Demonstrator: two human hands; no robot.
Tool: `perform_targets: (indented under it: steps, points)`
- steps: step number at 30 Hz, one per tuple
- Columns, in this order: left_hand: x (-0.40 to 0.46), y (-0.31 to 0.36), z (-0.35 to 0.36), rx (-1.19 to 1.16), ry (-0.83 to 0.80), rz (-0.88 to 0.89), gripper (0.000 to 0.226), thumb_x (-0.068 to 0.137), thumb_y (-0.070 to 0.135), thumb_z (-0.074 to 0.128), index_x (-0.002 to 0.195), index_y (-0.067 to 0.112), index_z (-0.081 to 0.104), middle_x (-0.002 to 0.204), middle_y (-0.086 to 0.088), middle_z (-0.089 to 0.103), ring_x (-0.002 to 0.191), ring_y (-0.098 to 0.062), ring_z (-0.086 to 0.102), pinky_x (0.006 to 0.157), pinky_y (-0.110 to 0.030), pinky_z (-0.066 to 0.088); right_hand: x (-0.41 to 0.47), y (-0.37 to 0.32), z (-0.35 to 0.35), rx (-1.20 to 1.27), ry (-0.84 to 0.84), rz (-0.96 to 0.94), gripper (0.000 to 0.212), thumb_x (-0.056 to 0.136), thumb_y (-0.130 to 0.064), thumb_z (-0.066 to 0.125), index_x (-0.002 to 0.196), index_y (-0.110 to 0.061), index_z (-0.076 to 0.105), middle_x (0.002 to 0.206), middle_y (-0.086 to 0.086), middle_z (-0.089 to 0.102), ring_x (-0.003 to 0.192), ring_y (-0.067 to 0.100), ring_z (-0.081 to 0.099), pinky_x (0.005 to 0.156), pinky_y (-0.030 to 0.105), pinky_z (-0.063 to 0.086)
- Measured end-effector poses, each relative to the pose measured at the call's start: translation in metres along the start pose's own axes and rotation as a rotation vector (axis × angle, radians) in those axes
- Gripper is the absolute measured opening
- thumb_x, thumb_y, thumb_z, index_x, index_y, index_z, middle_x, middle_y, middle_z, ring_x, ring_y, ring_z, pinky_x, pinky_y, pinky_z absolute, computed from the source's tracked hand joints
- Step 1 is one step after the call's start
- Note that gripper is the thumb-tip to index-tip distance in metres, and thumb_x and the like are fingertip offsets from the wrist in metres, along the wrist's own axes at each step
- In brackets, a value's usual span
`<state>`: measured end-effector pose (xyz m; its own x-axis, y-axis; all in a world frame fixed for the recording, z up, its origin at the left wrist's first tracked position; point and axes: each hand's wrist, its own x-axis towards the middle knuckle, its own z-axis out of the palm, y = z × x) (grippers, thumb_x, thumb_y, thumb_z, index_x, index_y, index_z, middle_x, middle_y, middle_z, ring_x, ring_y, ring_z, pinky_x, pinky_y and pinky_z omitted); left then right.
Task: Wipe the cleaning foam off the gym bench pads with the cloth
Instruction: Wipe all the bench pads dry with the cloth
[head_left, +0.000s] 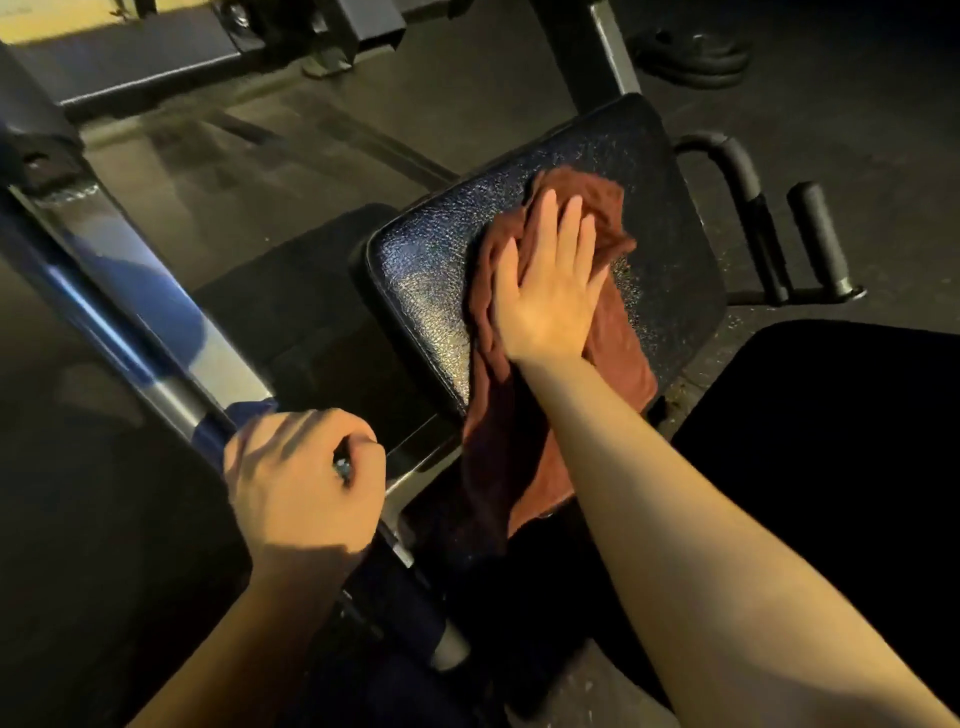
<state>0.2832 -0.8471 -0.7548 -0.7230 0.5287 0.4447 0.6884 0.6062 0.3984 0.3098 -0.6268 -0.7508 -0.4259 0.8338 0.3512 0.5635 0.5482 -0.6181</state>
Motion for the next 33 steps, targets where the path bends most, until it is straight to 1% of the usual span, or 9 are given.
perform_targets:
  steps: [4, 9, 12, 19, 23, 27, 29, 31, 33]
  points:
    - [0.001, 0.002, -0.002, 0.031, -0.045, -0.008, 0.026, 0.082, 0.027, 0.040, 0.069, 0.021, 0.062, 0.068, 0.005, 0.060, 0.082, -0.023, 0.053, 0.087, -0.038, 0.031, -0.009, -0.007, 0.003, -0.002, 0.055, -0.032, 0.072, 0.091, -0.057, 0.020, 0.153, -0.019, 0.020, 0.160, 0.007, 0.014, 0.148, 0.026, 0.006, 0.116, 0.056, 0.004]
    - [0.001, 0.005, -0.002, 0.058, -0.023, -0.023, 0.024, 0.081, 0.026, 0.042, 0.067, 0.021, 0.061, 0.069, 0.005, 0.061, 0.081, -0.019, 0.051, 0.086, -0.037, 0.033, -0.079, 0.025, -0.009, -0.120, -0.104, -0.462, 0.091, 0.083, -0.072, 0.037, 0.151, -0.012, 0.023, 0.158, 0.016, 0.016, 0.147, 0.035, 0.008, 0.112, 0.064, 0.010]
    - [0.000, 0.009, -0.005, 0.067, -0.034, -0.045, 0.026, 0.082, 0.026, 0.042, 0.069, 0.018, 0.063, 0.072, 0.001, 0.064, 0.083, -0.022, 0.053, 0.088, -0.038, 0.034, -0.096, 0.053, -0.017, -0.298, -0.252, -0.686, 0.104, 0.073, -0.062, 0.061, 0.151, -0.015, 0.013, 0.158, 0.020, 0.012, 0.145, 0.040, 0.007, 0.107, 0.070, 0.012]
    - [-0.001, 0.011, -0.008, 0.099, -0.045, -0.031, 0.030, 0.082, 0.028, 0.039, 0.068, 0.014, 0.062, 0.069, -0.003, 0.062, 0.080, -0.030, 0.054, 0.083, -0.040, 0.035, -0.091, 0.058, -0.034, -0.348, -0.440, -0.686, 0.117, 0.064, -0.060, 0.068, 0.152, -0.023, 0.000, 0.160, 0.011, -0.003, 0.146, 0.033, -0.007, 0.107, 0.072, 0.007]
    - [0.000, 0.010, -0.006, 0.110, -0.048, -0.054, 0.035, 0.080, 0.030, 0.036, 0.068, 0.014, 0.064, 0.070, -0.005, 0.065, 0.082, -0.032, 0.056, 0.085, -0.041, 0.037, -0.113, 0.041, -0.032, -0.390, -0.441, -0.468, 0.125, 0.062, -0.045, 0.076, 0.149, -0.031, -0.012, 0.159, 0.001, -0.014, 0.147, 0.030, -0.010, 0.103, 0.076, 0.008]
    - [0.000, 0.015, -0.008, 0.138, -0.053, -0.078, 0.032, 0.077, 0.027, 0.037, 0.067, 0.014, 0.065, 0.069, -0.007, 0.066, 0.080, -0.034, 0.059, 0.083, -0.041, 0.040, -0.135, 0.028, -0.037, -0.366, -0.414, -0.363, 0.113, 0.064, -0.017, 0.076, 0.152, -0.026, 0.006, 0.160, 0.009, 0.010, 0.142, 0.039, 0.020, 0.097, 0.071, 0.033]
    - [0.002, 0.015, -0.009, 0.141, -0.073, -0.108, 0.029, 0.076, 0.025, 0.040, 0.067, 0.013, 0.065, 0.070, -0.008, 0.066, 0.081, -0.034, 0.058, 0.083, -0.041, 0.040, -0.130, 0.035, -0.059, -0.289, -0.523, -0.423, 0.091, 0.078, -0.008, 0.058, 0.152, -0.031, 0.012, 0.160, 0.006, 0.010, 0.142, 0.037, 0.021, 0.108, 0.058, 0.031]
    - [0.002, 0.015, -0.011, 0.160, -0.123, -0.127, 0.023, 0.079, 0.021, 0.047, 0.071, 0.012, 0.067, 0.072, -0.008, 0.066, 0.084, -0.035, 0.058, 0.085, -0.042, 0.040, -0.119, 0.041, -0.094, -0.146, -0.637, -0.338, 0.070, 0.078, -0.003, 0.043, 0.144, -0.028, 0.041, 0.151, 0.007, 0.036, 0.133, 0.032, 0.039, 0.107, 0.039, 0.035]
    - [0.002, 0.017, -0.012, 0.197, -0.161, -0.119, 0.018, 0.081, 0.018, 0.053, 0.074, 0.011, 0.068, 0.076, -0.009, 0.066, 0.088, -0.035, 0.057, 0.087, -0.042, 0.039, -0.103, 0.043, -0.135, -0.108, -0.590, -0.239, 0.061, 0.070, -0.006, 0.039, 0.123, -0.023, 0.063, 0.126, 0.008, 0.060, 0.115, 0.028, 0.055, 0.096, 0.030, 0.041]
